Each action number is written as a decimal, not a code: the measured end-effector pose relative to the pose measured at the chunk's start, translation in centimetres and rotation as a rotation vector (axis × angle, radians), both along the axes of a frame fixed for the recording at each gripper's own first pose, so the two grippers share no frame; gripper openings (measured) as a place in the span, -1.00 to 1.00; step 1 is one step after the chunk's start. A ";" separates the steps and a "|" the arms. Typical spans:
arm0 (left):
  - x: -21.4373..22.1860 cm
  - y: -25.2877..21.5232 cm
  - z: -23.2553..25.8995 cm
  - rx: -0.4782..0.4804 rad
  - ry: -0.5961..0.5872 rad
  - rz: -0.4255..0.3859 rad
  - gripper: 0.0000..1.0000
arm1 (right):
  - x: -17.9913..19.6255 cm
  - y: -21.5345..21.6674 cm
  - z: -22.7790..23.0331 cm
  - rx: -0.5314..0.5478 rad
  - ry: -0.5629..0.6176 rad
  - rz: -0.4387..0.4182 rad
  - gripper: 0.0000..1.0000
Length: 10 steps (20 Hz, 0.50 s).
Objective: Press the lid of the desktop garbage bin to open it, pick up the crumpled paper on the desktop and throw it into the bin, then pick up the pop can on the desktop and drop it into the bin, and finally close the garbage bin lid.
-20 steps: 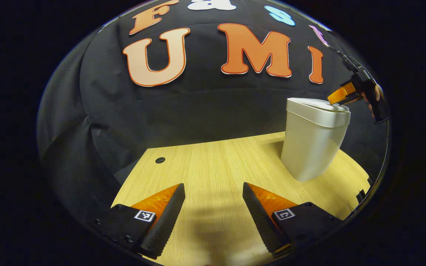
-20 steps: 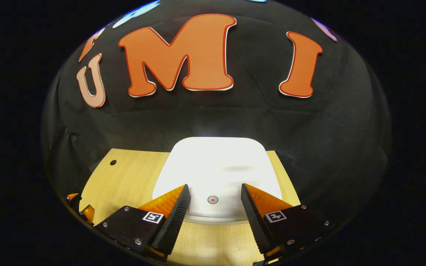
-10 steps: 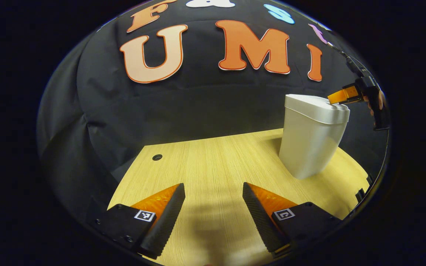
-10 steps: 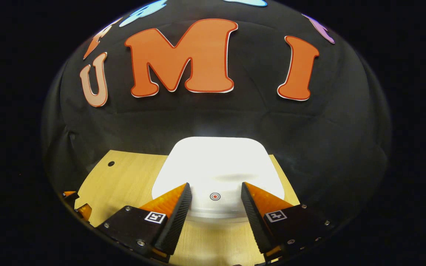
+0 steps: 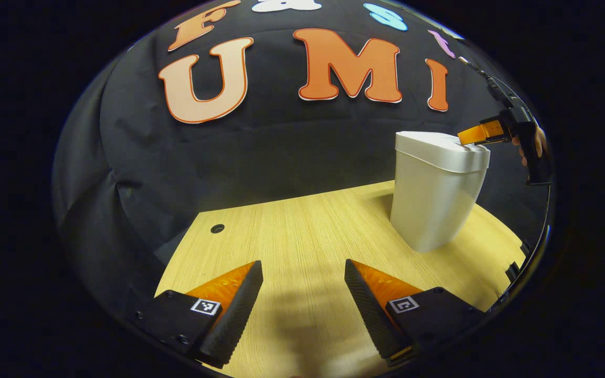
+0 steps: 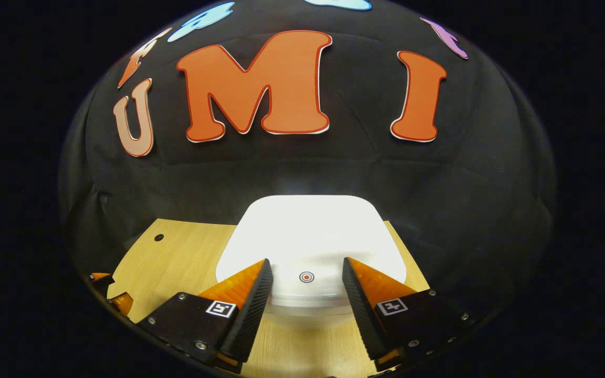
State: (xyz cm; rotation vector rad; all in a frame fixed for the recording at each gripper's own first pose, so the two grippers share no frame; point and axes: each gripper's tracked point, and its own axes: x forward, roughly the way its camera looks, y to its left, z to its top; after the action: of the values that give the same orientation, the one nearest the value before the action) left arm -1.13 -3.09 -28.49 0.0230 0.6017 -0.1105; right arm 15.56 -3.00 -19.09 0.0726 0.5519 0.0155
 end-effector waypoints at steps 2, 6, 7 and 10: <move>0.3 0.3 0.7 0.021 -0.024 -0.005 0.99 | 0.0 0.1 0.4 0.000 -0.039 -0.014 0.63; 1.3 0.7 2.3 0.066 -0.084 -0.012 0.99 | -0.7 0.3 0.5 0.006 -0.063 -0.029 0.60; 1.5 1.0 2.7 0.079 -0.099 -0.009 0.99 | -0.8 0.4 0.6 0.013 -0.064 -0.032 0.60; 2.4 1.7 4.4 0.116 -0.160 0.006 0.99 | -1.2 1.0 0.7 0.038 -0.078 -0.033 0.55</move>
State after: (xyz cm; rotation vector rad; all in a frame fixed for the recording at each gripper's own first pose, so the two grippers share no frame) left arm 1.31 -1.37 -24.11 0.1413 0.4481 -0.0675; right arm 14.38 -1.97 -18.37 0.1181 0.4724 -0.0034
